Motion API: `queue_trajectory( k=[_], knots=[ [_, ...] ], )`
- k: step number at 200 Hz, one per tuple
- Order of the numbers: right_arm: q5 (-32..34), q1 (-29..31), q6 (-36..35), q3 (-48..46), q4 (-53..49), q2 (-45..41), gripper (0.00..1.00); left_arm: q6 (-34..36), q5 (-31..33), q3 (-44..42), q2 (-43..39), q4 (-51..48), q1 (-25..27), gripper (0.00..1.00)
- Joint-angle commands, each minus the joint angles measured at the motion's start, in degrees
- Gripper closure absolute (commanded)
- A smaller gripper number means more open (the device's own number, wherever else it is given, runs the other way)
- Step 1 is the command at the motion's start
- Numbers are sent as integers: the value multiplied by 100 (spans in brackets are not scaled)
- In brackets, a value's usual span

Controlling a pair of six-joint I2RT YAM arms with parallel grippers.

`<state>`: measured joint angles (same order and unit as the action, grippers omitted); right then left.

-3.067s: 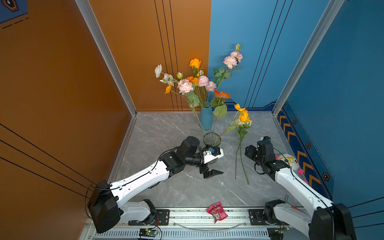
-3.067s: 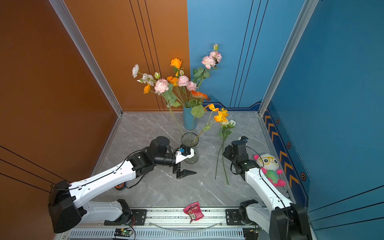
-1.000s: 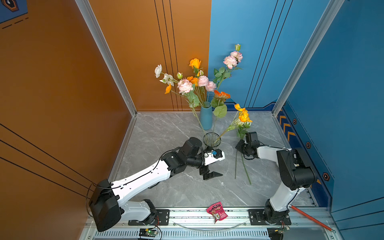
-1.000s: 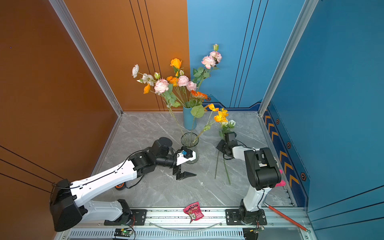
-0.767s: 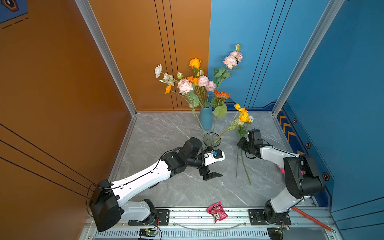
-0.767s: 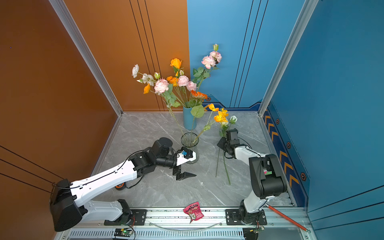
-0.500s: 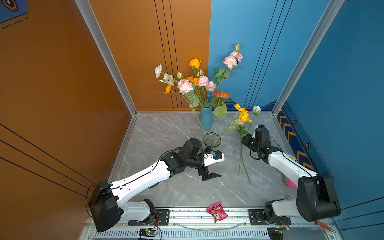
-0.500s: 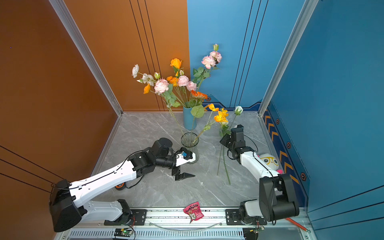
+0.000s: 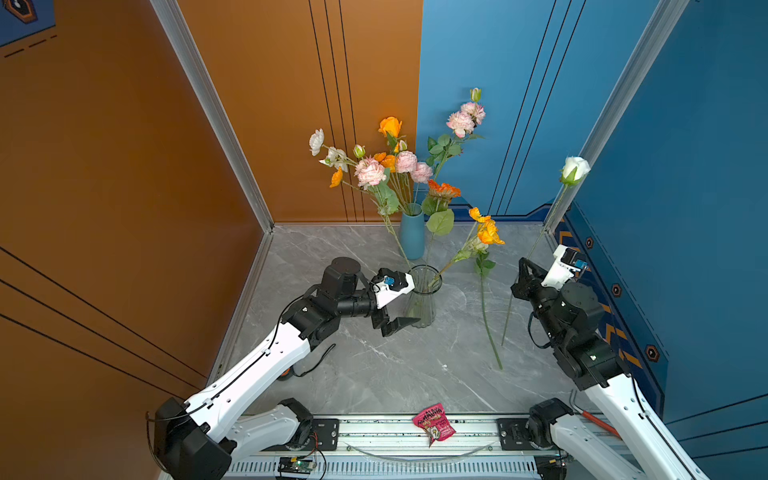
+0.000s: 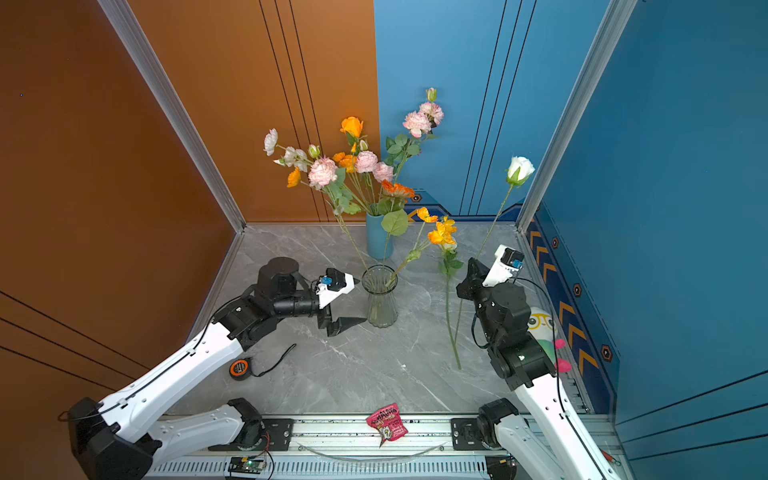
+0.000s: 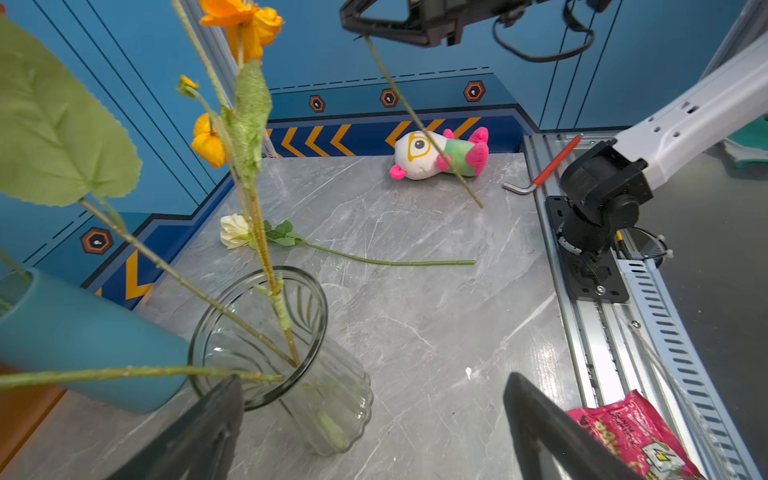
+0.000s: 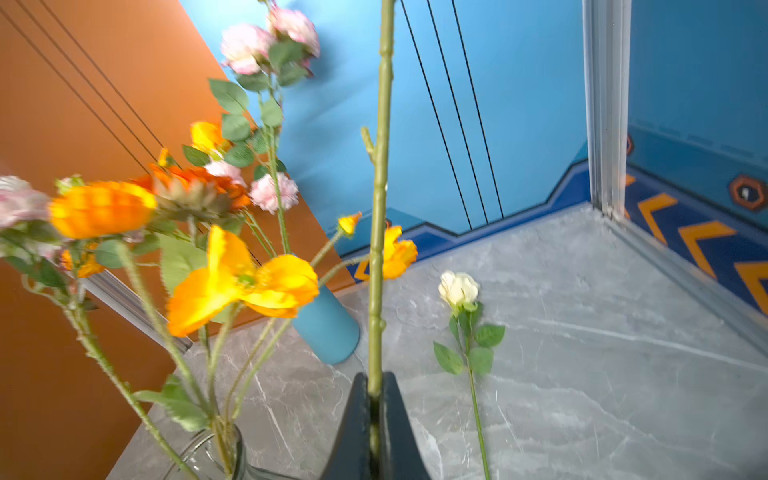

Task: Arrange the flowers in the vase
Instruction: 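Lift the white rose upright with the right gripper toward the glass vase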

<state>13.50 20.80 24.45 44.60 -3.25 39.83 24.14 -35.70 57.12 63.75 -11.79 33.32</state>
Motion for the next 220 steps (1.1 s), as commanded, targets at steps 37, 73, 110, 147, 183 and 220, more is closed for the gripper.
queue_trajectory(
  k=[37,73,110,147,183,220],
  knots=[
    [229,1357,-1880,488,1425,422,100,-333,-523,43,-230,455,-855,2],
    [-189,1901,-2077,1039,2098,1175,100,-586,-758,-46,-149,779,-1157,2],
    [-423,2456,-2205,1575,2734,1901,100,-652,-865,-1,-90,790,-1201,2],
    [-467,2670,-2246,1819,3472,2525,100,-719,-891,-28,-177,879,-1249,2],
    [-192,2824,-2540,1773,4263,2975,100,-794,-960,-25,-196,936,-1283,2],
    [7,2834,-2534,1691,4722,3281,100,-841,-1001,-25,-191,975,-1343,2]
  ],
)
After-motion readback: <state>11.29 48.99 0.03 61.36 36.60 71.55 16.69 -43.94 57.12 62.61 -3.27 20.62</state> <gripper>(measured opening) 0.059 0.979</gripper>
